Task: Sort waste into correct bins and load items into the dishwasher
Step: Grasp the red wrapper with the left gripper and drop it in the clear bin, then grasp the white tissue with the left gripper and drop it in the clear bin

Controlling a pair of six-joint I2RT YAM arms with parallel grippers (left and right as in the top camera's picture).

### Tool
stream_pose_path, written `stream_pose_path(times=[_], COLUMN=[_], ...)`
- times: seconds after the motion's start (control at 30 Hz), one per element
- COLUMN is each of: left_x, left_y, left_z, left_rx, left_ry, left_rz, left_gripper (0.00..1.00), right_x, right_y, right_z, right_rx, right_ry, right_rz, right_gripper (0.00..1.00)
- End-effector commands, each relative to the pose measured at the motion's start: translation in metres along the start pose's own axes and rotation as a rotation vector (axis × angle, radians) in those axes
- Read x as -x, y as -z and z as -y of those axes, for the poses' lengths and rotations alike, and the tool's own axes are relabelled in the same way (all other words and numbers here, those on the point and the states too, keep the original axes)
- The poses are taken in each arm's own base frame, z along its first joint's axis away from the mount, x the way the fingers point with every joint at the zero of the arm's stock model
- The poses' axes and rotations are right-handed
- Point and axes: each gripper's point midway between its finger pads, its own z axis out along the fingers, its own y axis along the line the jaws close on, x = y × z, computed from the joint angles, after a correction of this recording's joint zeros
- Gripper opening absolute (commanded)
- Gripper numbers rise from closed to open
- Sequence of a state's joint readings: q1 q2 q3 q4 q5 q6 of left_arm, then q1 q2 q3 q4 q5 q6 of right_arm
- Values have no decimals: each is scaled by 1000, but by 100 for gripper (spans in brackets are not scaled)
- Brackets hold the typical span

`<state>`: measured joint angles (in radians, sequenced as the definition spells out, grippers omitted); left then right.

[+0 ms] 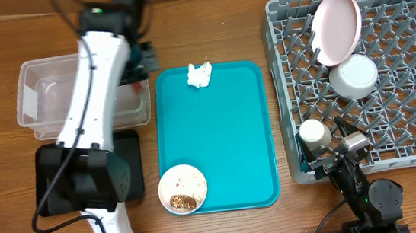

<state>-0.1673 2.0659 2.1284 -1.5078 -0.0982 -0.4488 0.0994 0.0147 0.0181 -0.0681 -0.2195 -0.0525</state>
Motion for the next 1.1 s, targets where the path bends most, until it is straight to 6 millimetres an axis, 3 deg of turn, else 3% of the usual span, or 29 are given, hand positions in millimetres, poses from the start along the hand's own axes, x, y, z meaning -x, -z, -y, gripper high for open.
stream_pose_path(times=[0.0,0.07,0.23,0.27,0.33,0.37,0.47,0.57,0.7,0.8,0.93,1.07], left_x=[14,20,27,27,25,24,25,26,25,24,16,6], left_y=[-1,-3,-3,-3,-2,-2,0,7,13,7,-28,-82], left_z=[-51,-59,-46,-44,-38,-34,-9,40,90,119,146,152], left_rx=[100,77,-12,-12,-14,-17,-83,-181,-154,-98,-44,-3], left_ry=[259,303,196,184,164,155,103,-59,-220,-299,-357,-344], left_rz=[31,31,35,34,35,36,50,108,235,303,292,197], left_gripper=[4,7,41,50,79,83,75,73,82,91,91,87], right_x=[-1,-1,-1,-1,-1,-1,-1,-1,-1,-1,-1,-1], right_y=[0,0,0,0,0,0,0,0,0,0,0,0], right_z=[2,2,2,2,2,2,2,2,2,2,2,2], right_rx=[-13,-13,-13,-13,-13,-13,-13,-13,-13,-13,-13,-13], right_ry=[2,2,2,2,2,2,2,2,2,2,2,2], right_rz=[5,5,5,5,5,5,5,5,5,5,5,5], right_gripper=[100,100,100,100,100,100,100,100,100,100,100,100])
